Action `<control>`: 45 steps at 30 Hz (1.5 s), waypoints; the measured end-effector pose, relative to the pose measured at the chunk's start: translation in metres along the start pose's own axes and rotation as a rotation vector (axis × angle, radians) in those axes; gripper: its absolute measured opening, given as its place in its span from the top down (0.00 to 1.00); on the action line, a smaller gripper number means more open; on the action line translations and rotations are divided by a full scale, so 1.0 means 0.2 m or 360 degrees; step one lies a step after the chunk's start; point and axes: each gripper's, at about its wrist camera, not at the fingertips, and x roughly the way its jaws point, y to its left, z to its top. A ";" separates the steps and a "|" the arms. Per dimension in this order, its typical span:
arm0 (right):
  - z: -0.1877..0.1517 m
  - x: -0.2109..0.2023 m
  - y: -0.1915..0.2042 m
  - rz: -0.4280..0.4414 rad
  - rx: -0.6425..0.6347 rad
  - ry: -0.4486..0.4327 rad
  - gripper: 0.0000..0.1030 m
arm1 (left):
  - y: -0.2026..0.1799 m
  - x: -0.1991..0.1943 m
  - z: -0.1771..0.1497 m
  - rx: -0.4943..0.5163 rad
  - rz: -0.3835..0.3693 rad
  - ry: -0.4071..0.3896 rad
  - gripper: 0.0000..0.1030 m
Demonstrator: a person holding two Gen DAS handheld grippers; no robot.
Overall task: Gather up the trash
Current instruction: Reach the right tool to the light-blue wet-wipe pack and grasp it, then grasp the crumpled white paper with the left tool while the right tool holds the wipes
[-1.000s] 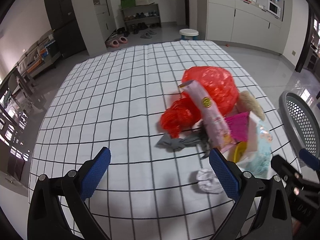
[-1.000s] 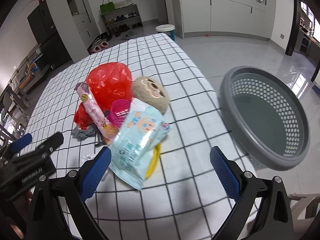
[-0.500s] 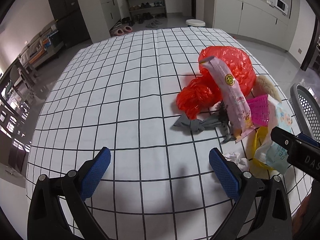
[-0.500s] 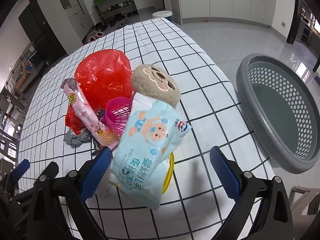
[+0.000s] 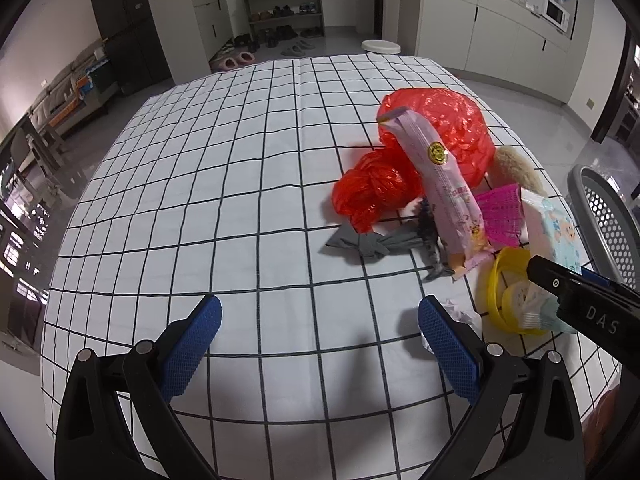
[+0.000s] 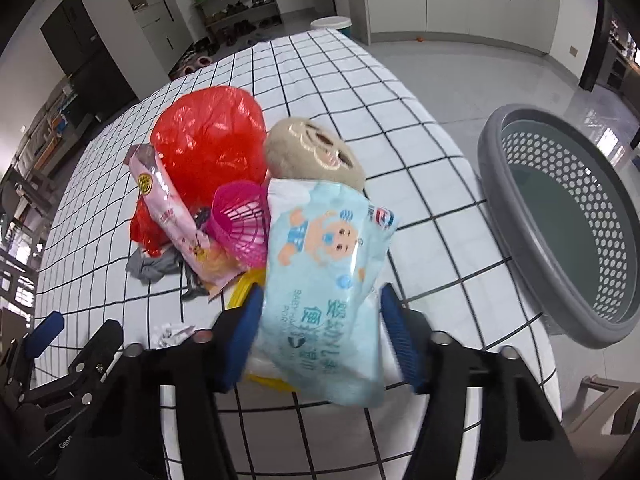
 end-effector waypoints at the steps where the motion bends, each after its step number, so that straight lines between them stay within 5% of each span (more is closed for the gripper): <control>1: 0.00 -0.01 -0.01 0.0009 0.0003 -0.0012 0.46 | 0.00 0.00 0.00 0.0006 0.0001 0.0006 0.06; 14: -0.06 -0.15 -0.20 0.0023 0.0117 -0.0080 0.47 | -0.18 -0.03 -0.06 0.0130 -0.0132 0.0051 0.06; 28: -0.08 -0.17 -0.28 0.0027 0.0173 -0.0087 0.47 | -0.28 0.16 -0.11 0.0206 -0.0155 0.0264 0.05; 45: -0.09 -0.19 -0.28 0.0041 0.0176 -0.0103 0.47 | -0.26 0.17 -0.20 0.0153 -0.0215 0.0164 0.05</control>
